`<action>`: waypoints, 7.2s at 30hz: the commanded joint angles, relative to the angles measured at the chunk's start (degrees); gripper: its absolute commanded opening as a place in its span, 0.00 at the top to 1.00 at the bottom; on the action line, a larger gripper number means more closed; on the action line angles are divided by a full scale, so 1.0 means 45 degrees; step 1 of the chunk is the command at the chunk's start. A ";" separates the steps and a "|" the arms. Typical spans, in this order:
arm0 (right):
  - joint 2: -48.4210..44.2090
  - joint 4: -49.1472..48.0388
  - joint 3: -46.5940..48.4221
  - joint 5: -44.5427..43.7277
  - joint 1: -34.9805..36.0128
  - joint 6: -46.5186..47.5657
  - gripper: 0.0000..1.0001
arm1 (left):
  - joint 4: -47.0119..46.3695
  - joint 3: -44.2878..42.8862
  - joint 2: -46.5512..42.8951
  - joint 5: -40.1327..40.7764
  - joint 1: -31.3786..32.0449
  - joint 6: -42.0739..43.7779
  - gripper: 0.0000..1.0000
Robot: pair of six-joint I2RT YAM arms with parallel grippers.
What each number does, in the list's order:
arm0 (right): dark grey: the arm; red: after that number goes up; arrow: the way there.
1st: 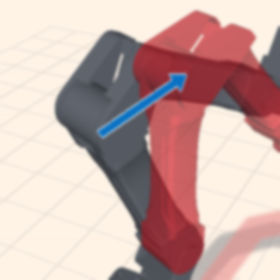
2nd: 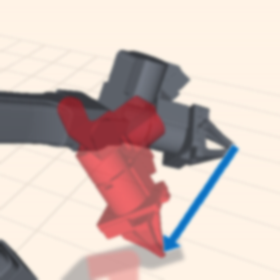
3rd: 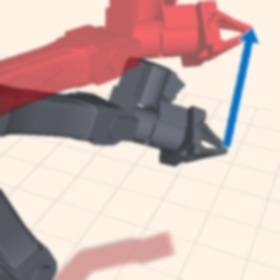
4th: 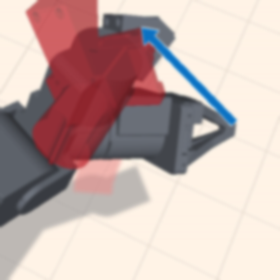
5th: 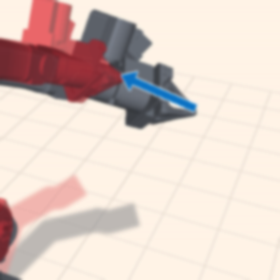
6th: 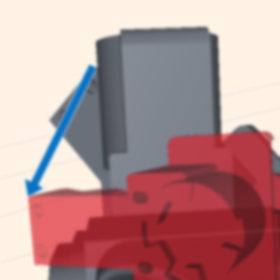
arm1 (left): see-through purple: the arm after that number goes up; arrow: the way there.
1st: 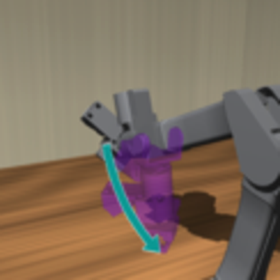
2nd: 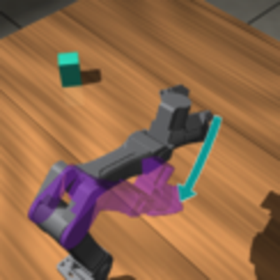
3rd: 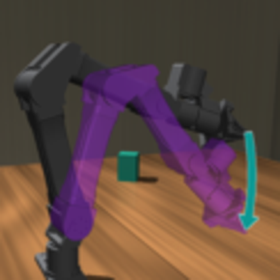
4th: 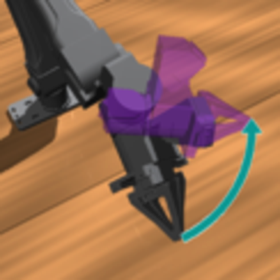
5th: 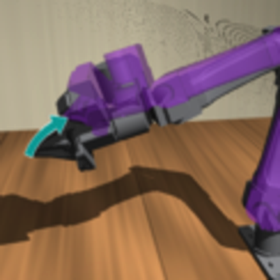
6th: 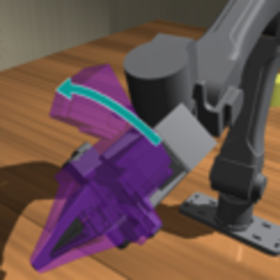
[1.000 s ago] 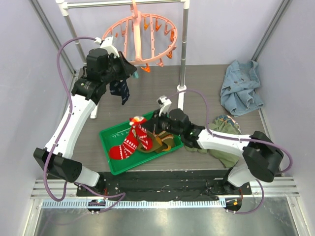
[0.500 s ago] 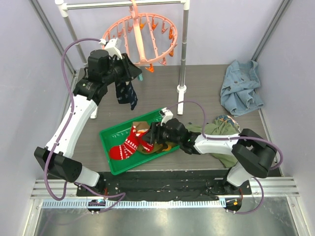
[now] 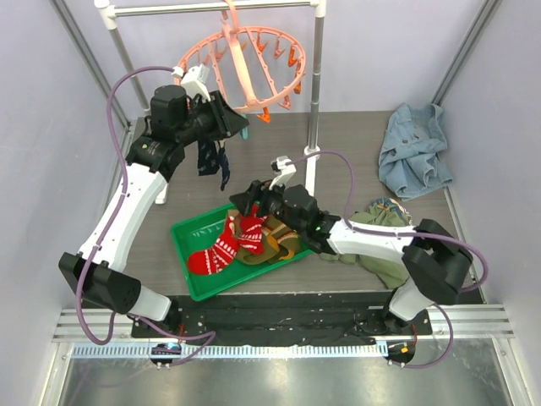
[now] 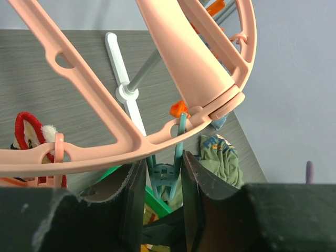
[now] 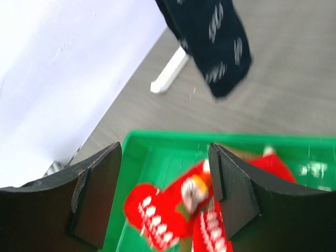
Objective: Remove the socks clipped to the hanger
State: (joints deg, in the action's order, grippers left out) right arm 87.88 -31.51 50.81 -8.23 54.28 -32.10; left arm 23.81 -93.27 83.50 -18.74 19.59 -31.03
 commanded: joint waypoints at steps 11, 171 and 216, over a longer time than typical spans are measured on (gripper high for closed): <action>0.4922 -0.5245 0.4291 -0.3013 0.0066 0.4008 0.19 | -0.0975 0.0025 -0.0275 -0.0523 -0.0018 -0.0488 0.64; 0.3652 -0.6553 0.3684 -0.5066 0.1453 0.7074 0.21 | -0.1326 0.0259 -0.0217 -0.2652 -0.2206 -0.2168 1.00; 0.5414 -0.4972 0.5468 -0.3113 0.1043 0.6587 0.99 | 0.2930 -0.2299 -0.0704 0.0218 -0.2245 -0.0586 0.39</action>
State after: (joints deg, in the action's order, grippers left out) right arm 116.57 -52.16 76.38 -23.55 58.30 -0.36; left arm 32.45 -101.47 82.72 -23.00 9.78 -36.93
